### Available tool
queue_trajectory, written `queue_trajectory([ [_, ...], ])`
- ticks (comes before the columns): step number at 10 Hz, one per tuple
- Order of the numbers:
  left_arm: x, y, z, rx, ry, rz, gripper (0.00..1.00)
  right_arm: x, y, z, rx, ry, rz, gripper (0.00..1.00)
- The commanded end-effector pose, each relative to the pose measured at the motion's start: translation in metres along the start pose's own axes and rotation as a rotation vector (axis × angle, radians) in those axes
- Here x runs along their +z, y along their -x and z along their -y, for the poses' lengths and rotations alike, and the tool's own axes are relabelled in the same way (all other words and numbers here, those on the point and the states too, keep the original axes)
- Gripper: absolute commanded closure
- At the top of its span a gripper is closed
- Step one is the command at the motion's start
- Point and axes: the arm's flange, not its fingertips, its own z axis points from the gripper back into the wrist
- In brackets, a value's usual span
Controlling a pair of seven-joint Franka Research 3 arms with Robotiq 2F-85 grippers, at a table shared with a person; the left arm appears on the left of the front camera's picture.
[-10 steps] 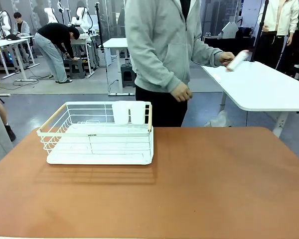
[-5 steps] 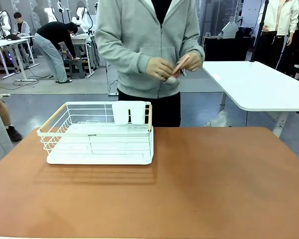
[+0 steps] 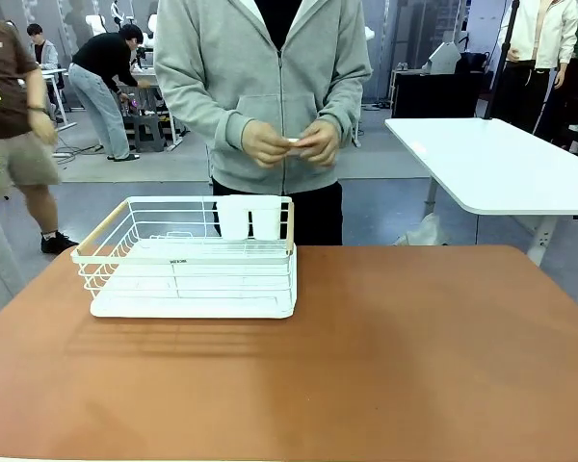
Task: Clean the table.
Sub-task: Pick up the Lint Roller when the human hands it over.
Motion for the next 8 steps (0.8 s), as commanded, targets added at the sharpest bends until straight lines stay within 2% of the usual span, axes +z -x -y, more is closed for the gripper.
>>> queue_trajectory([
  [1,0.0023,0.002,0.0001,-0.003,-0.01,-0.003,0.0,0.0,-0.0016,-0.0017,0.016,-0.015,0.007,0.0],
  [8,0.0023,0.002,0.0001,-0.003,-0.01,-0.003,0.0,0.0,-0.0016,-0.0017,0.016,-0.015,0.007,0.0],
])
